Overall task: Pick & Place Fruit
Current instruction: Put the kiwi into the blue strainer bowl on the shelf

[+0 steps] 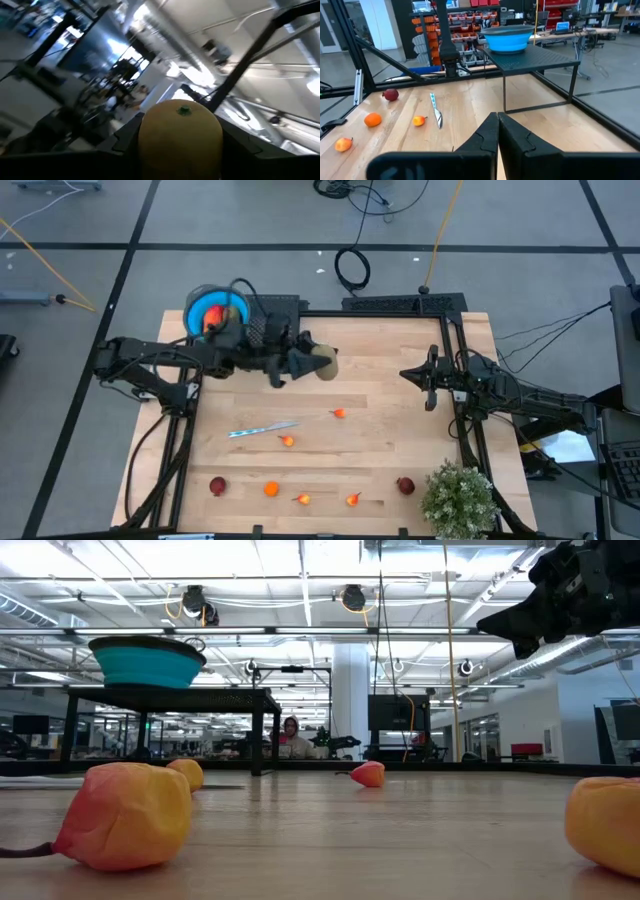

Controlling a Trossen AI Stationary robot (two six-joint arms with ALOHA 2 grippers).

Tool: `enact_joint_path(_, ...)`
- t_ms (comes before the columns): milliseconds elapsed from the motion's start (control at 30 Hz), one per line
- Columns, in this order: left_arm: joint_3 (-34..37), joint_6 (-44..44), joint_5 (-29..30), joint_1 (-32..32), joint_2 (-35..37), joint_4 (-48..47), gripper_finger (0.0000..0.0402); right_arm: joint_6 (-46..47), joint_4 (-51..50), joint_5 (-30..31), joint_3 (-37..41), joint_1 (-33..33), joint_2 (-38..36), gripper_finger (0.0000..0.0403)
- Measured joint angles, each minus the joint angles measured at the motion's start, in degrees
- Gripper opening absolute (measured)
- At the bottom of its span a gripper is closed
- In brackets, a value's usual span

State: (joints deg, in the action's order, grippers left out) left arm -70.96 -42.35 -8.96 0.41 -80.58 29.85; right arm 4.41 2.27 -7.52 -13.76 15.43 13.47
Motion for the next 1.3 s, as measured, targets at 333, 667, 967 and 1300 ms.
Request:
enact_joint_path(333, 0.0, 0.0, 1.6, 3.7, 0.0, -10.5, 0.0188, -1.5, 0.3, 0.0, 0.0, 0.0, -2.9, 0.0000)
enact_joint_path(667, 0.0, 1.5, 0.1, 8.5, 3.0, -22.6, 0.0189, -2.3, -0.8, 0.0, 0.0, 0.0, -8.4, 0.0000)
enact_joint_path(967, 0.0, 8.5, 8.4, 12.7, 10.5, -41.2, 0.0179, -2.6, -1.1, 0.0, 0.0, 0.0, -9.1, 0.0000)
enact_joint_path(1300, 0.0, 11.2, 24.4, 16.9, 17.6, -60.8, 0.0185, -2.6, -1.3, 0.2, 0.0, 0.0, -9.1, 0.0000)
